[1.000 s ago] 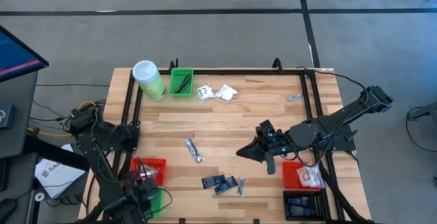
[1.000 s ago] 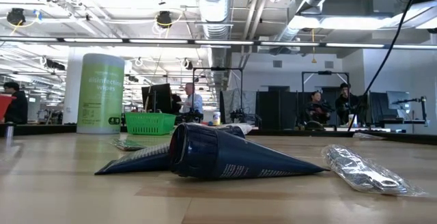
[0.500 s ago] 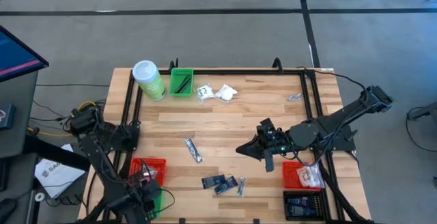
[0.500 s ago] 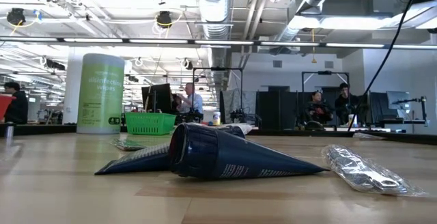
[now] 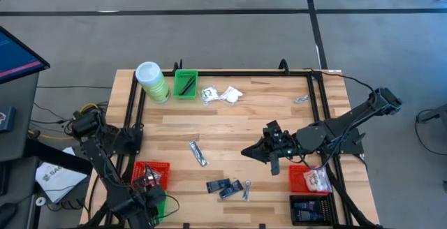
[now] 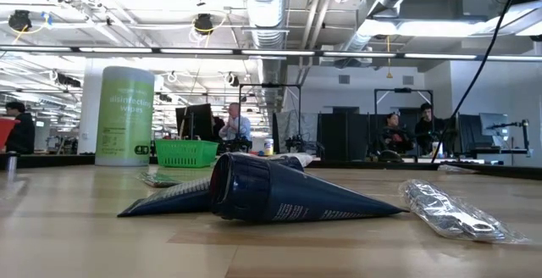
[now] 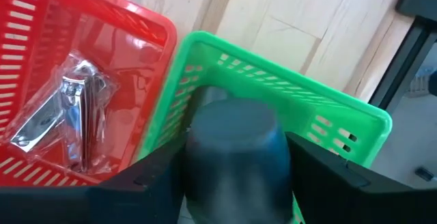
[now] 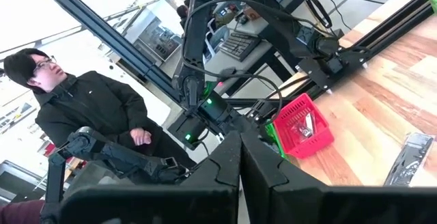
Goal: Pick & Place Travel size toiletries
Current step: Put the deodorant into the bottom green bin
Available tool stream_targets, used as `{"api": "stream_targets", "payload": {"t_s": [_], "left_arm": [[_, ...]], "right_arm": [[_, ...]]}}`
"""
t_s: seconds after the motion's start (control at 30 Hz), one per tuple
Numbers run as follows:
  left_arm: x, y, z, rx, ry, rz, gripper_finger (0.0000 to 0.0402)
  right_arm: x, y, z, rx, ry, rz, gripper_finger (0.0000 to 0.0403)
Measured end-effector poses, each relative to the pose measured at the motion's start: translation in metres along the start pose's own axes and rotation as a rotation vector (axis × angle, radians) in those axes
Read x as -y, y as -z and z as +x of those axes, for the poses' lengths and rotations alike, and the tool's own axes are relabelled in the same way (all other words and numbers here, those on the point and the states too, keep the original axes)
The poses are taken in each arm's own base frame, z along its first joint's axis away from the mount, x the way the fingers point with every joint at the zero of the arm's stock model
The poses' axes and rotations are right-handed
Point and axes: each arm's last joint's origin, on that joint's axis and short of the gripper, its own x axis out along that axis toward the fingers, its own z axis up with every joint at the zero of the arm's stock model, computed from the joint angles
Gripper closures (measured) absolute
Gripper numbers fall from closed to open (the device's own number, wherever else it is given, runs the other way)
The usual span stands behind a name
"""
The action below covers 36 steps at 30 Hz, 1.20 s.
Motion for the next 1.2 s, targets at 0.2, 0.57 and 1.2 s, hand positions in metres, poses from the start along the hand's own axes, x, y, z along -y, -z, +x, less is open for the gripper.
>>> {"api": "stream_targets", "payload": {"t_s": [0.2, 0.57, 1.2], "left_arm": [[0.001, 0.001, 0.001, 0.004, 0.001, 0.002, 0.0196], [0.001, 0.002, 0.000, 0.004, 0.005, 0.005, 0.0145], [-0.011, -0.002, -0.031, 0.035, 0.085, -0.064, 0.0147]], "right_arm": [[0.000, 0.000, 0.000, 0.002, 0.002, 0.000, 0.0403], [0.000, 0.000, 0.000, 0.002, 0.002, 0.001, 0.0403], [0.000, 0.000, 0.000, 0.002, 0.002, 0.007, 0.0403]]}}
